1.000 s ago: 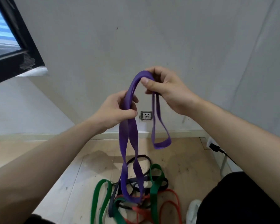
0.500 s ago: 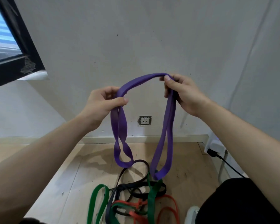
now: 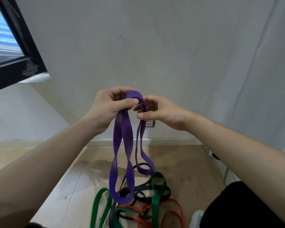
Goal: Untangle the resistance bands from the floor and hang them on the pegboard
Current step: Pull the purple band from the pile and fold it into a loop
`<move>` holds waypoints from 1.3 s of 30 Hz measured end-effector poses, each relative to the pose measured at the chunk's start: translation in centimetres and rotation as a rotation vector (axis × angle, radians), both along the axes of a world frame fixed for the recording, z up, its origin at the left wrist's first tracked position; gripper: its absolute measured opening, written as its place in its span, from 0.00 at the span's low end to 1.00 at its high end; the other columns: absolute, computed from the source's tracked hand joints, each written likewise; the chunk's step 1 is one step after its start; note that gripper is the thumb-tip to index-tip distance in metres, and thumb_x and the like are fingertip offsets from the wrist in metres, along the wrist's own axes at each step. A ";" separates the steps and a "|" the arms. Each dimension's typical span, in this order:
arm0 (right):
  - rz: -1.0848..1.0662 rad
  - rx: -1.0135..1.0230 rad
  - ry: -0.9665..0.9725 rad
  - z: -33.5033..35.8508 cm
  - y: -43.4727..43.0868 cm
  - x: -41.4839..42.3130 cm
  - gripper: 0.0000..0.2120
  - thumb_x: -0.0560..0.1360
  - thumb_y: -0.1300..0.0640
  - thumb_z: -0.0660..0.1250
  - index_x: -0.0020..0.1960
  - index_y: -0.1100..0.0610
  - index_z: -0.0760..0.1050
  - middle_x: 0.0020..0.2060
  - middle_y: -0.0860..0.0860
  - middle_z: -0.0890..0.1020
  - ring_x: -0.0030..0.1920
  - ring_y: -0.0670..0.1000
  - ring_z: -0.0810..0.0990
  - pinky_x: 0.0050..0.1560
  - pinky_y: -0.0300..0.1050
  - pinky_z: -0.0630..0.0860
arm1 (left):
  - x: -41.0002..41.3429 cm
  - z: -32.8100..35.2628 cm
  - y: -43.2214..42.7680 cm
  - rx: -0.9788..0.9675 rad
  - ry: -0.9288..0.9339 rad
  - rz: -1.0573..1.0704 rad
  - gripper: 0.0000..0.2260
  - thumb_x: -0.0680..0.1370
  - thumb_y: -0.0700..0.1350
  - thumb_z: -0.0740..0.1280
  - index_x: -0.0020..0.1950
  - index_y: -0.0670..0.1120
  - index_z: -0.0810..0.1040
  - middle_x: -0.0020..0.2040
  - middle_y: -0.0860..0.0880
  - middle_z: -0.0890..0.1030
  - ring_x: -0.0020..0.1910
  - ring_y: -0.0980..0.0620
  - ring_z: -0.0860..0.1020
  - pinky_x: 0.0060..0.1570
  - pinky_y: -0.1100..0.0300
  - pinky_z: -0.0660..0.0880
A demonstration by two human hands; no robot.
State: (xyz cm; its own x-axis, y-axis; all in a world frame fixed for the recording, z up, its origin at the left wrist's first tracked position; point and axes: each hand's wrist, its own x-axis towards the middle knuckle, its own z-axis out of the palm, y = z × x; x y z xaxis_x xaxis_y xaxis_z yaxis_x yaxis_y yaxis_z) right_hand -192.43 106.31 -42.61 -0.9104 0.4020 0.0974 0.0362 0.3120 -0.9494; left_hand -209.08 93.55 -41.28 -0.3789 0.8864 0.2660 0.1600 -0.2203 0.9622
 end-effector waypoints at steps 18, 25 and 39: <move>-0.324 -0.064 0.360 3.2 0.5 0.1 0.04 0.79 0.62 0.69 0.52 0.55 0.79 0.41 0.49 0.81 0.41 0.48 0.81 0.49 0.44 0.79 | 0.0 -3.5 0.3 -0.188 0.291 -0.039 0.06 0.75 0.38 0.74 0.50 0.41 0.81 0.45 0.45 0.86 0.47 0.47 0.84 0.50 0.60 0.81; -0.392 -0.121 0.277 2.1 2.8 1.5 0.03 0.80 0.61 0.67 0.51 0.56 0.80 0.40 0.51 0.80 0.39 0.48 0.81 0.47 0.43 0.78 | -1.1 -2.3 0.2 -0.140 0.238 0.005 0.14 0.70 0.40 0.79 0.50 0.40 0.79 0.39 0.44 0.81 0.38 0.53 0.80 0.43 0.61 0.79; -0.041 0.080 -0.247 -1.2 3.5 2.7 0.09 0.75 0.63 0.74 0.53 0.56 0.81 0.46 0.53 0.85 0.49 0.52 0.83 0.56 0.44 0.79 | -1.1 0.1 -1.1 0.017 0.101 0.043 0.20 0.62 0.47 0.81 0.52 0.47 0.83 0.42 0.52 0.85 0.41 0.55 0.82 0.45 0.64 0.79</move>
